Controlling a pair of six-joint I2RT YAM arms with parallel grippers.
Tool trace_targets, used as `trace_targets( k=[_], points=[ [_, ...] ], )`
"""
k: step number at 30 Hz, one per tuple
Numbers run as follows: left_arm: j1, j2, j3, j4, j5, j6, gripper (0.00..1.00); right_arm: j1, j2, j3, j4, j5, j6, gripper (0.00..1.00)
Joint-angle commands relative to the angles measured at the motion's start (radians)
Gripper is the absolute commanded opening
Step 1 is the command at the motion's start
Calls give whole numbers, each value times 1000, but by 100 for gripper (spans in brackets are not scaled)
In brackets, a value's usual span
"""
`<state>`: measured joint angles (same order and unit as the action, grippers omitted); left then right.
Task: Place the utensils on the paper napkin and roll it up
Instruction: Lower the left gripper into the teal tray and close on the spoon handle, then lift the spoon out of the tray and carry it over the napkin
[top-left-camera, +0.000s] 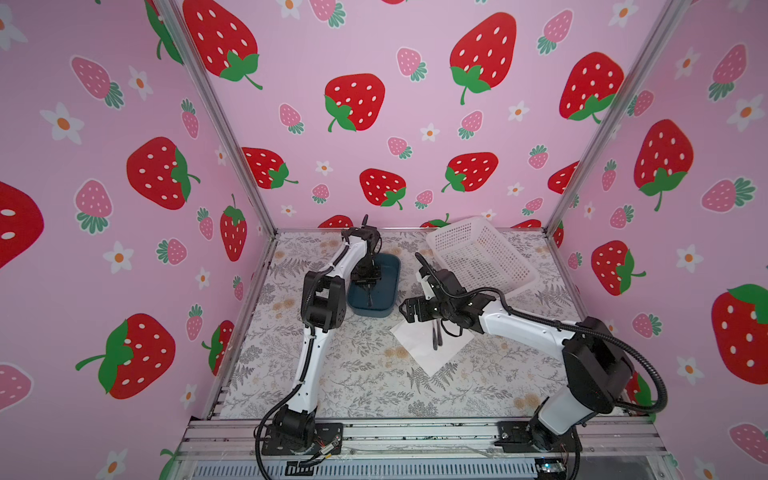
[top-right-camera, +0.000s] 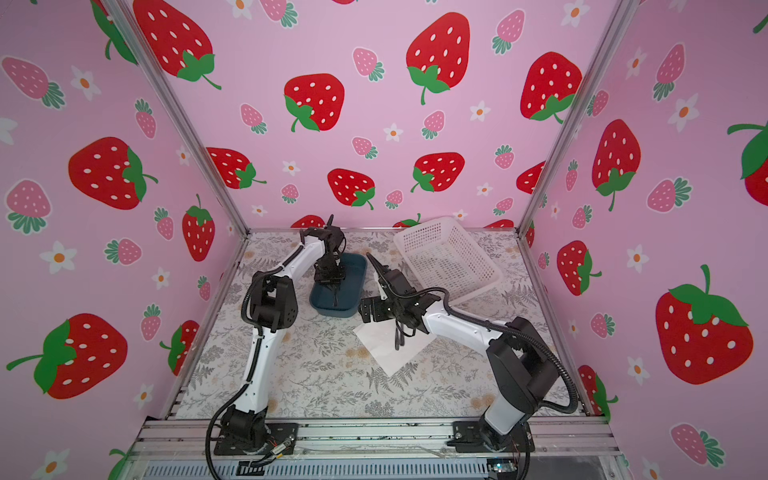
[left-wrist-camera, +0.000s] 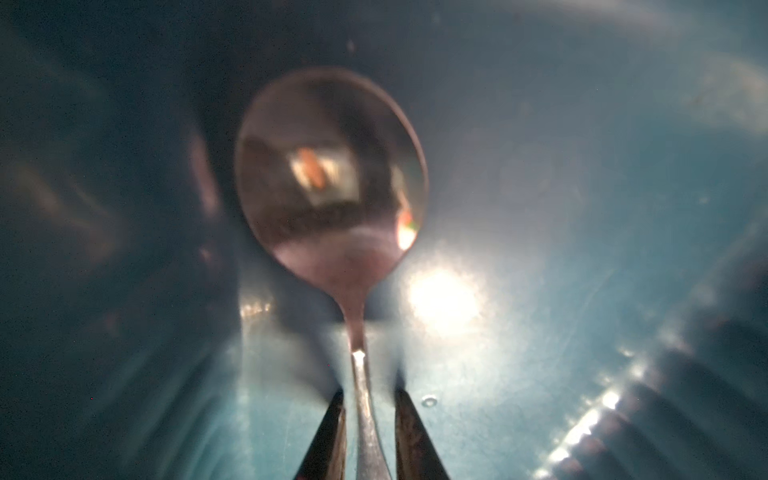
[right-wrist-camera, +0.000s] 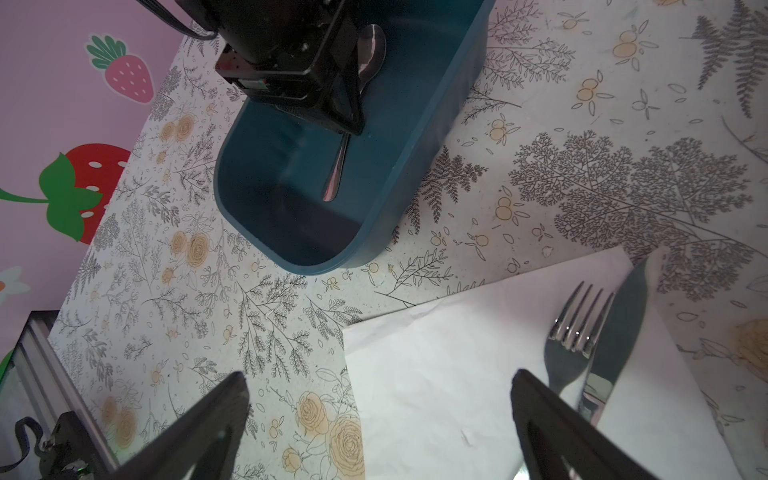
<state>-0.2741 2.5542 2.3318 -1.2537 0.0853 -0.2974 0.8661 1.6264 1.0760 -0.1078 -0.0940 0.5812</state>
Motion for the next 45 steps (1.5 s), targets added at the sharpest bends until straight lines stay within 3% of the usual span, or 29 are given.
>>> trace_targets(
  k=[1, 7, 14, 24, 37, 45],
  points=[
    [5, 89, -8, -1, -57, -12, 23, 7, -25, -16, -20, 20, -1, 100],
    [5, 102, -3, -1, -34, -4, 21, 7, -23, -16, -20, 20, 0, 100],
    [5, 94, -8, -5, -29, -3, 7, 6, -25, -18, -22, 20, -1, 100],
    [4, -49, -76, 60, 23, -9, 7, 6, -40, -27, -22, 37, 5, 100],
    [1, -220, -234, 134, 42, -40, 7, -7, -129, -84, 2, 176, 58, 100],
    [-7, -267, -280, 135, 46, -45, 7, -35, -177, -147, 38, 177, 110, 100]
  ],
)
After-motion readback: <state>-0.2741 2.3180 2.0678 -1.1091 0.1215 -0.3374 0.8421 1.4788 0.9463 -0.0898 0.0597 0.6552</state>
